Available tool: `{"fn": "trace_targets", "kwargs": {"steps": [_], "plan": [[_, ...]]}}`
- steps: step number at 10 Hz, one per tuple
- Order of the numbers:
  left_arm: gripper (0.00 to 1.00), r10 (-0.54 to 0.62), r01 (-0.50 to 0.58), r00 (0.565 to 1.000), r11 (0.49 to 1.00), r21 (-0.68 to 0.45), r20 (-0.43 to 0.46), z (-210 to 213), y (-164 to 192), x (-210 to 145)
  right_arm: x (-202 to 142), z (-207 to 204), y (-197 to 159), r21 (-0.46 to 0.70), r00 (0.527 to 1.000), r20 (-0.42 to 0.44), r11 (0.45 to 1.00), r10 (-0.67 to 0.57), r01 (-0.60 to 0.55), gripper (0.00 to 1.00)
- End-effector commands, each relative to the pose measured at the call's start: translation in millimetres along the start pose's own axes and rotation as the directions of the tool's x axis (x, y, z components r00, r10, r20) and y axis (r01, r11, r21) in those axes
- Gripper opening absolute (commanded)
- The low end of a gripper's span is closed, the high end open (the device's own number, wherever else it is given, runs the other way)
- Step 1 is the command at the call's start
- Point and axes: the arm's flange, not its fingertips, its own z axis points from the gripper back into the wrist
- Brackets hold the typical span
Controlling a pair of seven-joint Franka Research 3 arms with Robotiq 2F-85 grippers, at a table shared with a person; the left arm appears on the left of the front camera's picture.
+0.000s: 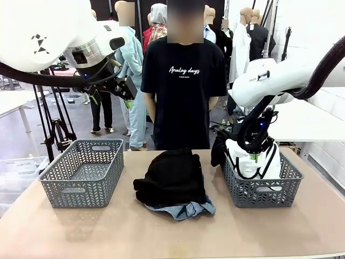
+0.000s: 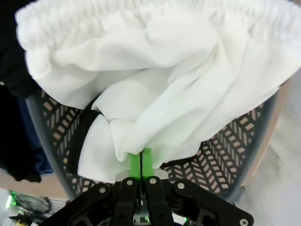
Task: Sort the tops and bottoms.
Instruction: Sort the clothes according to human instructions.
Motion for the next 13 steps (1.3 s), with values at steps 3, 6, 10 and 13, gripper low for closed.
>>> {"fn": "trace_targets", "kwargs": {"steps": [3,6,10,13], "plan": [[1.00,0.000,0.000,1.000,1.000,-0.007,0.012,-0.5,3.0,-0.6,-8.0,16.5,1.2,-0.041,1.000,0.012,0.999,0.003,-0.003,0.51],[1.00,0.000,0.000,1.000,1.000,-0.007,0.012,-0.5,3.0,-0.6,-10.4,22.8,1.4,-0.078,0.999,0.033,0.997,-0.029,0.031,1.00],[1.00,0.000,0.000,1.000,1.000,-0.007,0.012,-0.5,3.0,-0.6,-19.8,38.4,-2.1,-0.105,0.993,0.093,0.991,-0.071,0.080,1.00],[1.00,0.000,0.000,1.000,1.000,-0.007,0.012,-0.5,3.0,-0.6,-14.5,44.9,-3.7,-0.084,0.995,0.090,0.995,-0.047,0.055,1.00]]}}
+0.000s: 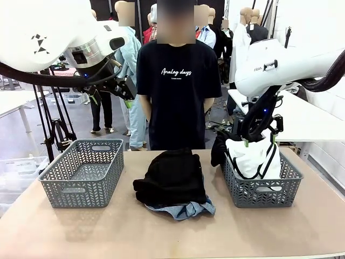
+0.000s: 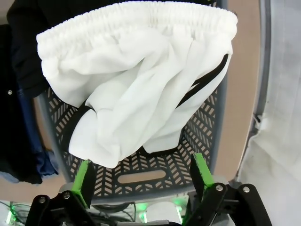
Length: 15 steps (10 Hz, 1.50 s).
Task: Sort the tops and bottoms.
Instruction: Sort the clothes according to human instructions, then lift clothes from the center of the table with your left hand.
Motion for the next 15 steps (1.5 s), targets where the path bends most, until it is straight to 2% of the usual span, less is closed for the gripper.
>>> {"fn": "trace_targets", "kwargs": {"steps": [1,15], "plan": [[1.00,0.000,0.000,1.000,1.000,-0.007,0.012,-0.5,3.0,-0.7,-0.6,-3.2,-0.9,-0.004,1.000,-0.015,1.000,-0.001,0.001,1.00],[1.00,0.000,0.000,1.000,1.000,-0.007,0.012,-0.5,3.0,-0.7,-0.6,-3.2,-0.9,-0.004,1.000,-0.015,1.000,-0.001,0.001,1.00]]}}
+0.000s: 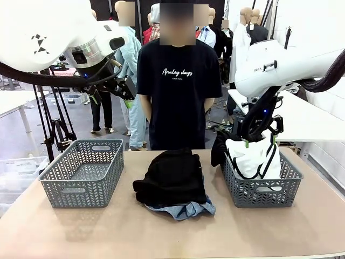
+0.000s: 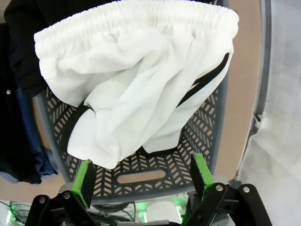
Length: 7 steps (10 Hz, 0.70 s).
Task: Sort the tops and bottoms.
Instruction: Lift clothes from the center of the table with your left hand.
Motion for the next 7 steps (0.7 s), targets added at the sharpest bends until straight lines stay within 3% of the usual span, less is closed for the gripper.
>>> {"fn": "trace_targets", "kwargs": {"steps": [1,3,7], "plan": [[1.00,0.000,0.000,1.000,1.000,-0.007,0.012,-0.5,3.0,-0.7,-0.8,-1.0,-0.8,-0.003,1.000,-0.008,1.000,-0.001,0.001,1.00],[1.00,0.000,0.000,1.000,1.000,-0.007,0.012,-0.5,3.0,-0.7,-4.2,-0.1,-0.4,0.030,0.997,-0.029,0.997,0.067,-0.066,1.00],[1.00,0.000,0.000,1.000,1.000,-0.007,0.012,-0.5,3.0,-0.7,-27.9,48.1,11.5,0.010,0.974,0.122,0.981,0.193,-0.196,1.00]]}}
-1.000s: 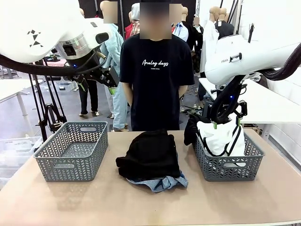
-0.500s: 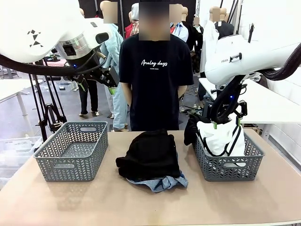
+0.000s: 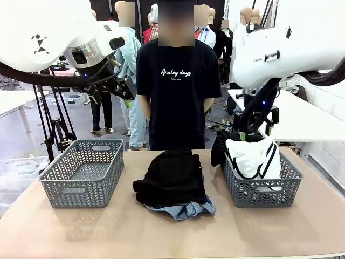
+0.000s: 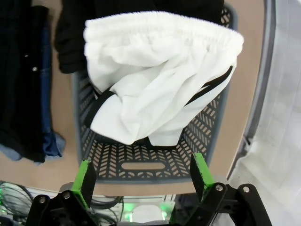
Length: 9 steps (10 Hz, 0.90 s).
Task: Sort the tops and bottoms.
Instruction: Lift clothes from the center of the table with your left hand.
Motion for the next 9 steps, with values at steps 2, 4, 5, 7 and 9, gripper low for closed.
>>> {"fn": "trace_targets", "kwargs": {"steps": [2,4,5,7,9], "plan": [[1.00,0.000,0.000,1.000,1.000,-0.007,0.012,-0.5,3.0,-0.6,-42.0,16.6,-24.1,0.081,0.972,0.180,0.982,0.152,-0.169,1.00],[1.00,0.000,0.000,1.000,1.000,-0.007,0.012,-0.5,3.0,-0.6,-87.8,29.9,-51.1,0.128,0.888,0.350,0.923,0.299,-0.362,1.00],[1.00,0.000,0.000,1.000,1.000,-0.007,0.012,-0.5,3.0,-0.6,-109.3,30.5,-64.0,0.134,0.833,0.424,0.885,0.355,-0.445,1.00],[1.00,0.000,0.000,1.000,1.000,-0.007,0.012,-0.5,3.0,-0.6,-135.6,29.9,-77.8,0.124,0.766,0.500,0.843,0.403,-0.523,1.00],[1.00,0.000,0.000,1.000,1.000,-0.007,0.012,-0.5,3.0,-0.6,-146.3,38.9,-84.2,0.115,0.710,0.554,0.805,0.434,-0.582,1.00]]}}
